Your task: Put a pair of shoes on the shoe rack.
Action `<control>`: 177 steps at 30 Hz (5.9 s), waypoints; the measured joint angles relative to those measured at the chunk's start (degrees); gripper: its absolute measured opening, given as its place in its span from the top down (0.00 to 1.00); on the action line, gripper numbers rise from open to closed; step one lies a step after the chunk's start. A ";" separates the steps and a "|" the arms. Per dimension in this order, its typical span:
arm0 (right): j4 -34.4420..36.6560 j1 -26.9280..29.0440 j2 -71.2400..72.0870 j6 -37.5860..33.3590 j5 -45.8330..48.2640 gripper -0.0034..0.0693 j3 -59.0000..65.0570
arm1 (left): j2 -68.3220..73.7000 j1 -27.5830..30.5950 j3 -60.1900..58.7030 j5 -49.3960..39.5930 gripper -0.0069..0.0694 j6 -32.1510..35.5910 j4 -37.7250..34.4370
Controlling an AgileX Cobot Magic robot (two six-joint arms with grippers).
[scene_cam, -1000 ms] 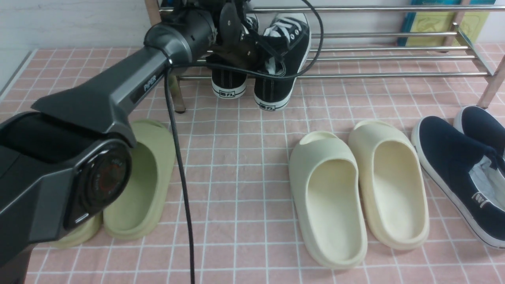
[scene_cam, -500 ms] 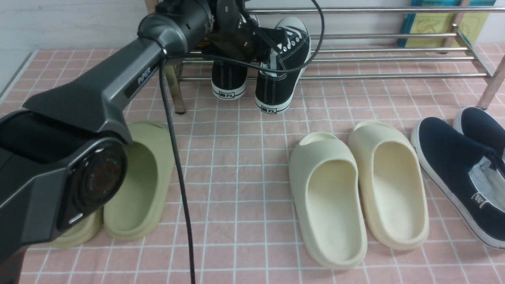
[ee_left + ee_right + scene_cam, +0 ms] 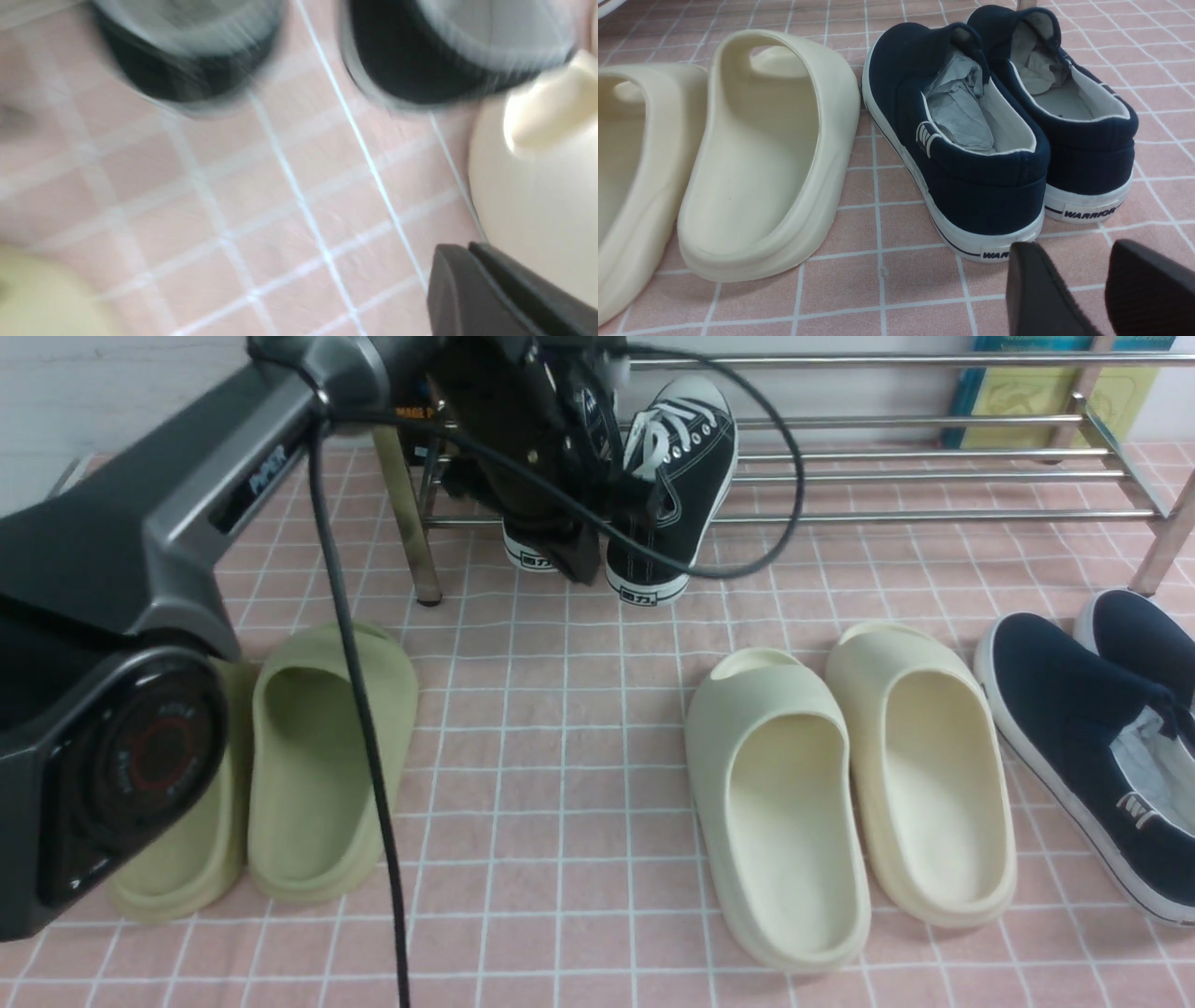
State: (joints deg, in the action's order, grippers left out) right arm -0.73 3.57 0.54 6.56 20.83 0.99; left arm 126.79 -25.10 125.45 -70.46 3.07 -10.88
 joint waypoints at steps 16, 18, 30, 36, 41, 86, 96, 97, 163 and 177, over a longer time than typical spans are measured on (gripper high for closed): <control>0.03 0.00 0.00 0.00 0.00 0.62 0.00 | 7.18 -0.24 -1.11 26.44 0.91 -1.58 -7.84; 0.03 0.00 0.00 0.00 0.00 0.62 0.00 | 7.18 -0.24 -0.98 27.92 0.91 -2.21 -7.89; -0.02 0.00 0.00 0.00 0.00 0.62 0.00 | 3.29 -0.24 0.96 13.81 0.90 1.07 -6.32; -0.02 0.00 0.00 0.00 0.00 0.62 0.00 | -8.56 -0.24 1.02 2.83 0.90 2.19 1.04; -0.02 0.00 0.00 0.00 0.00 0.62 0.00 | -20.98 -0.24 1.02 -0.34 0.90 1.49 9.56; -0.03 0.00 0.00 0.00 0.00 0.62 0.00 | -107.05 1.89 -85.76 40.67 0.90 -29.20 41.47; -0.03 0.00 0.00 0.00 0.00 0.62 0.00 | -117.85 22.19 -110.45 66.93 0.90 -17.83 22.70; -0.03 0.00 0.00 0.00 0.00 0.62 0.00 | -119.14 23.33 -112.35 67.98 0.90 -17.04 21.94; -0.03 0.00 0.07 0.00 0.00 0.62 0.00 | -127.44 25.95 -126.88 49.83 0.87 -8.46 16.24; -0.08 0.00 0.07 0.00 0.00 0.62 0.00 | -127.44 25.95 -126.88 49.83 0.85 -8.42 16.29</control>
State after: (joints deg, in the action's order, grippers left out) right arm -0.81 3.57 0.61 6.56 20.83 0.99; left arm -0.65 0.85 -1.43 -20.63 -5.36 5.41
